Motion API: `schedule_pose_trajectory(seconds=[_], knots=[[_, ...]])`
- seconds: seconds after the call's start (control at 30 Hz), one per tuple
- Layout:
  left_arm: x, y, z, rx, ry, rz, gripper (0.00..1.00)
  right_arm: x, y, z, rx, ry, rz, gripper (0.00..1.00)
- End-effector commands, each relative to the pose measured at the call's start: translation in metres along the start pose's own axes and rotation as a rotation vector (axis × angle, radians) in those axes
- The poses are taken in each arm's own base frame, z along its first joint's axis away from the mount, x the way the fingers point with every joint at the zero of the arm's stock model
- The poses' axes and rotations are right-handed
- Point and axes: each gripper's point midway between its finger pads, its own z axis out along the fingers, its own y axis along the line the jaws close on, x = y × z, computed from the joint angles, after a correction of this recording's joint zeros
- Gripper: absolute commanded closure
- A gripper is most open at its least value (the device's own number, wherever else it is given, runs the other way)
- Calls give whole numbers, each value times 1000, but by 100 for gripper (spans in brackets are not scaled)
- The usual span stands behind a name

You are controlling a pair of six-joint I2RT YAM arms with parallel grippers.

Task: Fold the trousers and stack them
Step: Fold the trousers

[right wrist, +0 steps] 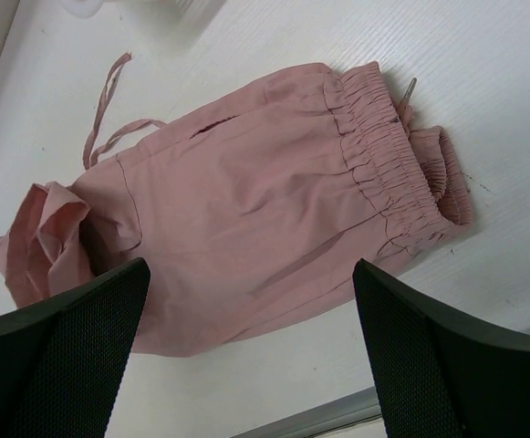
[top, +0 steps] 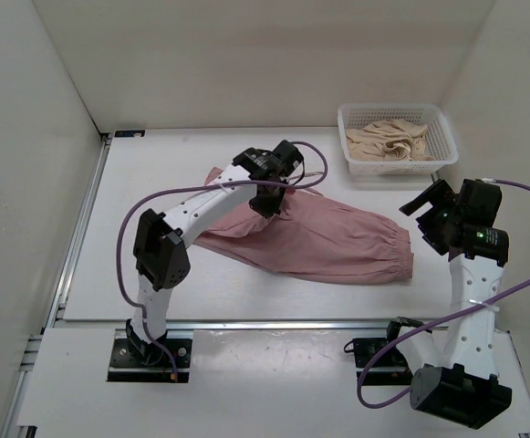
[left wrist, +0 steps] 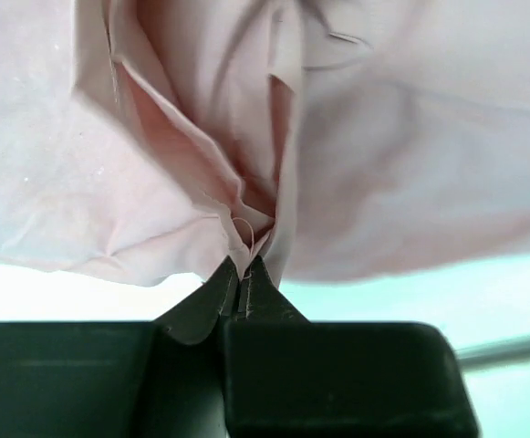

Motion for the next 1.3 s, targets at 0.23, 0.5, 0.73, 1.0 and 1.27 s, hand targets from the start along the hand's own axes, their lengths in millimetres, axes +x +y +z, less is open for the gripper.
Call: schedule_pose_trajectory(seconds=[0.23, 0.5, 0.73, 1.0, 1.27], knots=[[50, -50, -8, 185, 107, 89, 64, -1, 4, 1, -23, -1, -21, 4], [3, 13, -52, 90, -27, -34, 0, -2, 4, -1, -21, -14, -22, 4], [-19, 144, -21, 133, -64, -313, 6, -2, 4, -3, -26, -21, -23, 3], [-8, 212, 52, 207, 30, -503, 9, -3, 13, -6, -61, -8, -24, 3], [18, 206, 97, 190, 143, -519, 6, -10, 18, -3, -58, -5, -23, 3]])
